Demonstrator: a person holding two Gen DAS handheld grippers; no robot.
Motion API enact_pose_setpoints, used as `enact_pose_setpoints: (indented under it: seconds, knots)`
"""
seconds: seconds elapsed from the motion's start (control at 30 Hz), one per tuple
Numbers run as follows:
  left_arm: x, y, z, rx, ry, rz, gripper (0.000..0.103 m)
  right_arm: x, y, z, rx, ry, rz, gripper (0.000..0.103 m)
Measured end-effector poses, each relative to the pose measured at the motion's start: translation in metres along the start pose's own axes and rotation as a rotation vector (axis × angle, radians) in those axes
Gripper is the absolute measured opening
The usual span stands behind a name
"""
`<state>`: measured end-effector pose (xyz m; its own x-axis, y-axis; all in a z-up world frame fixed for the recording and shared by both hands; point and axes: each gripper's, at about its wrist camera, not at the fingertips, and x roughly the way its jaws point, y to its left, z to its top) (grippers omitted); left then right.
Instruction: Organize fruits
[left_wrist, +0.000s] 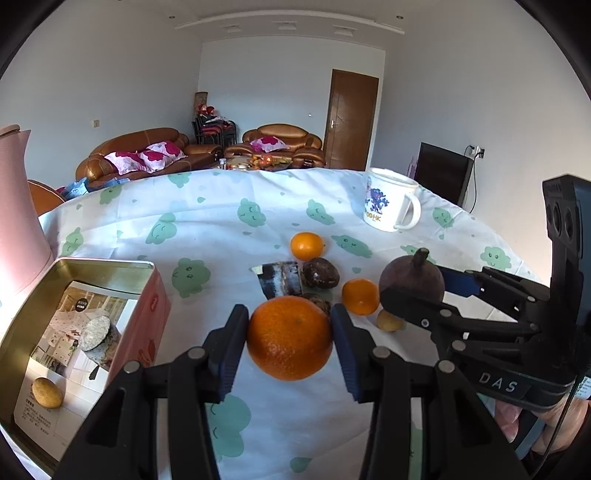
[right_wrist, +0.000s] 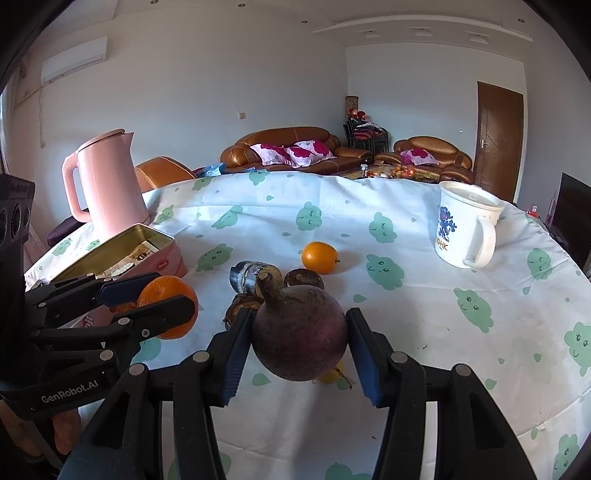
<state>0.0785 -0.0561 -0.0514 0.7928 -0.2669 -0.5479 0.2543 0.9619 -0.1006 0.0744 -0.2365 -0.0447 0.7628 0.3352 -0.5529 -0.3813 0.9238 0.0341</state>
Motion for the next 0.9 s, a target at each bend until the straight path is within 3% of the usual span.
enact_pose_setpoints:
  seconds: [0.9]
  knots:
    - [-0.021, 0.000, -0.002, 0.004, -0.117, 0.050, 0.048, -0.021, 0.004, -0.002, -0.031, -0.112, 0.036, 0.053]
